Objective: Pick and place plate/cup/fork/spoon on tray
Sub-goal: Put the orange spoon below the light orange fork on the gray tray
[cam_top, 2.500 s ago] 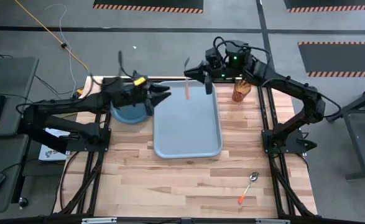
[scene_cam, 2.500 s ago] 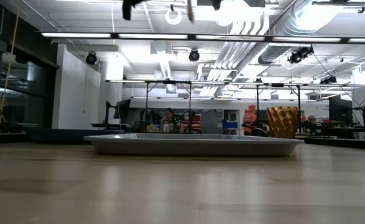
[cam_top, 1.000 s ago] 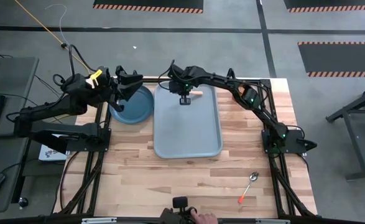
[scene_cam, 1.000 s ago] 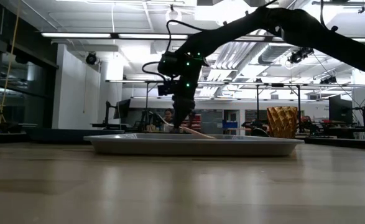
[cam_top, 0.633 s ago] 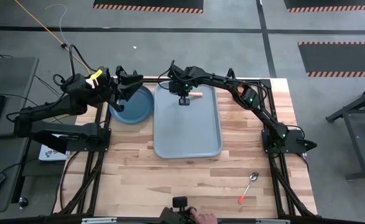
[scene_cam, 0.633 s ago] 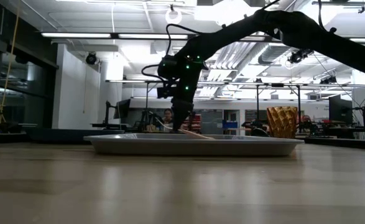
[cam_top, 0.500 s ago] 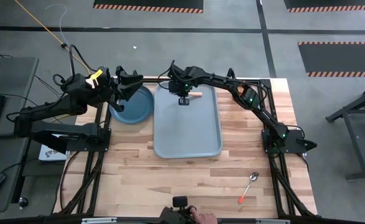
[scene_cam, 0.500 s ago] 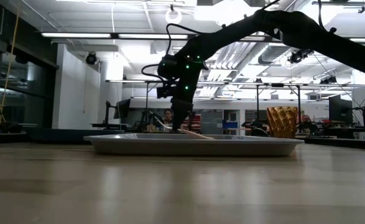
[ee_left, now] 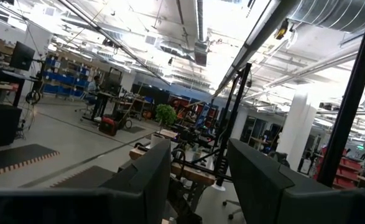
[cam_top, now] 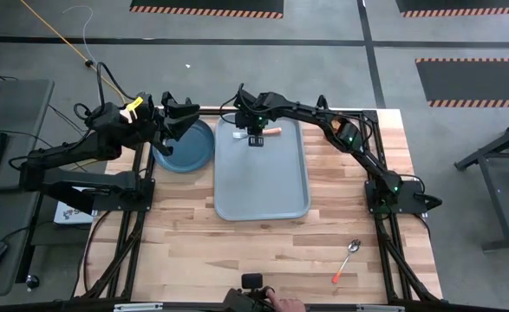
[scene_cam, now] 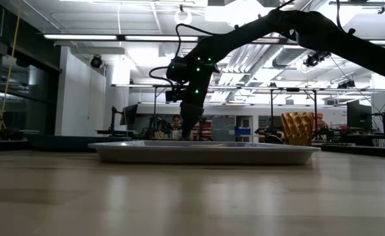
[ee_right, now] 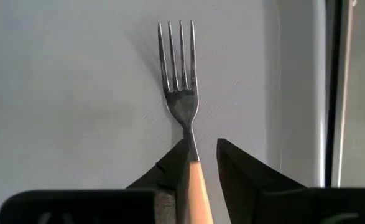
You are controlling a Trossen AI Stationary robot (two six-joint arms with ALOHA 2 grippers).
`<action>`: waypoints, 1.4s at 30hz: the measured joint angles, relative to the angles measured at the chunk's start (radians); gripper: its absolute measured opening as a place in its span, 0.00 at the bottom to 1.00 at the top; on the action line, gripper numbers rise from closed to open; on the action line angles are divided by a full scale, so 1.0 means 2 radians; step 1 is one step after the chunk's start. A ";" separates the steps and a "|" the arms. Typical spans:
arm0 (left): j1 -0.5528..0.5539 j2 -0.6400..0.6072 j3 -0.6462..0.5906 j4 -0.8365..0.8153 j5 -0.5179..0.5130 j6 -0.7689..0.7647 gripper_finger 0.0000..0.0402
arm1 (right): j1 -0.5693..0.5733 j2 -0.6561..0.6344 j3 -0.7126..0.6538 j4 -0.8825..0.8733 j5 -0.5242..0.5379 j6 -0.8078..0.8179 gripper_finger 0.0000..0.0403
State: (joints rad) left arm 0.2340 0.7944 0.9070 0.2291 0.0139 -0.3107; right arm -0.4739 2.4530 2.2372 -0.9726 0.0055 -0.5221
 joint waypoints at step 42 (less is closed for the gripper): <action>0.000 0.000 0.000 -0.049 0.000 0.012 0.37 | 0.365 -0.898 -0.796 0.169 -0.159 0.949 0.18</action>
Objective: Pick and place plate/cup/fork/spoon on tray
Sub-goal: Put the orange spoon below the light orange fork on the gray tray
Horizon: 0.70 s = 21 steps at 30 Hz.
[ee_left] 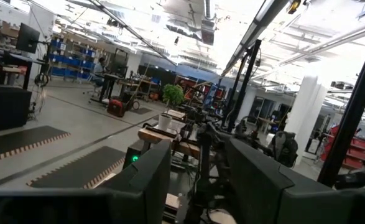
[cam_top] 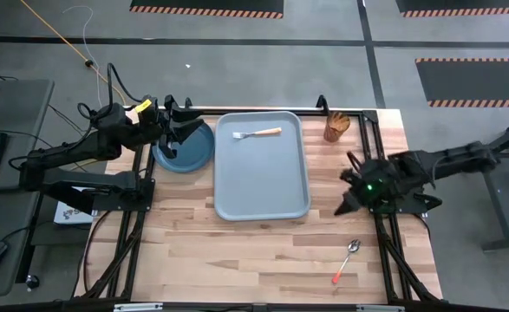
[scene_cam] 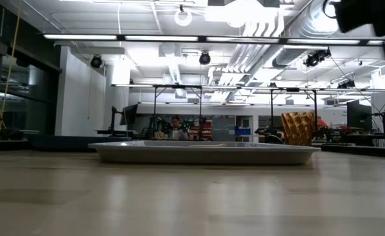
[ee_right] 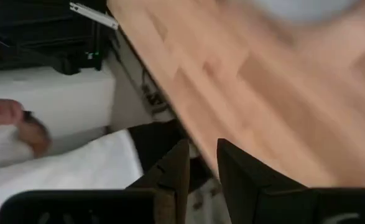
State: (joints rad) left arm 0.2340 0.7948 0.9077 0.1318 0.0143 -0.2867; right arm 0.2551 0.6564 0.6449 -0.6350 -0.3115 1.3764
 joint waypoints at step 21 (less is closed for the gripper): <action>0.000 0.000 0.000 0.000 0.000 0.000 0.37 | 0.328 0.211 -0.029 0.071 0.142 0.444 0.18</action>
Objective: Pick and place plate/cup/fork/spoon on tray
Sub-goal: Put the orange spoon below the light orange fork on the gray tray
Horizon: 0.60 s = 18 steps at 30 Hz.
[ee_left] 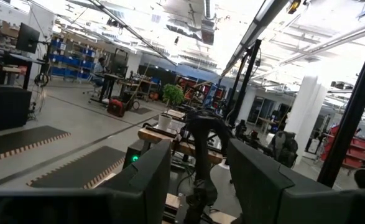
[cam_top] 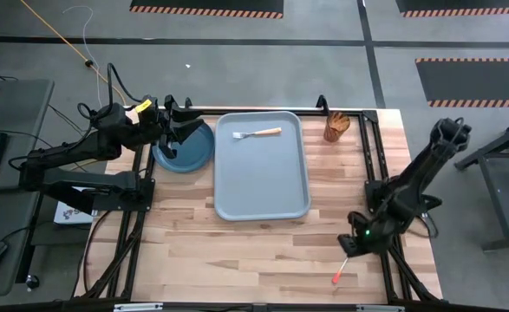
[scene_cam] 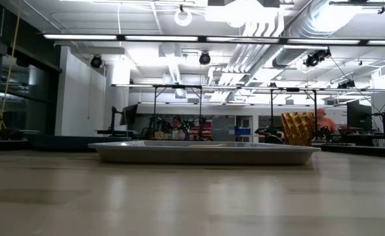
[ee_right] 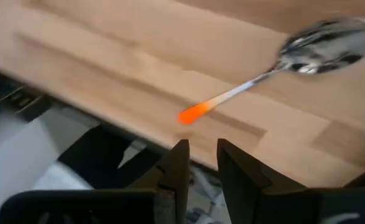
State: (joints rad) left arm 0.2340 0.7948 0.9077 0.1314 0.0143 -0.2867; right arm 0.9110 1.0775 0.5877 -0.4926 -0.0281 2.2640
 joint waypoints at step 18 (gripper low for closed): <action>0.000 0.000 0.000 0.000 0.000 -0.001 0.37 | 0.000 0.093 0.000 0.020 -0.075 0.032 0.40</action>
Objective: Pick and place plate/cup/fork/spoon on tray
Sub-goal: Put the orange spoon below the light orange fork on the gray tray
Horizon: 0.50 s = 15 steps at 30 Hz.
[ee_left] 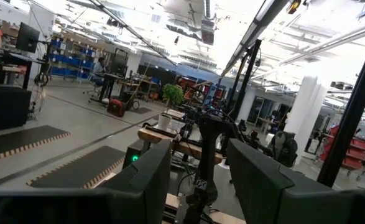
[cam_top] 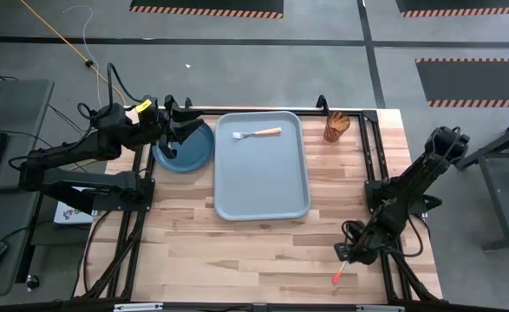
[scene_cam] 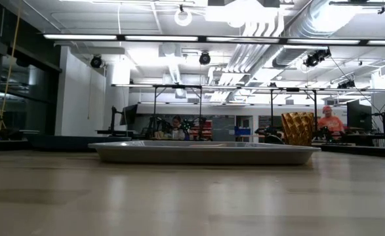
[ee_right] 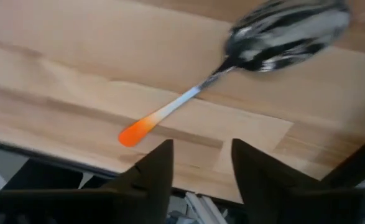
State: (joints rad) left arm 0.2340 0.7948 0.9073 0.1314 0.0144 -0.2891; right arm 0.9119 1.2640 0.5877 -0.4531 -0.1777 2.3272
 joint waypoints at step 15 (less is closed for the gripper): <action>0.000 0.000 0.000 0.000 0.000 -0.016 0.37 | -0.041 0.001 0.000 -0.058 -0.003 0.007 0.54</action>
State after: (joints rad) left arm 0.2340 0.7948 0.9073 0.1313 0.0147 -0.3206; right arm 0.8294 1.2651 0.5877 -0.5696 -0.1832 2.3419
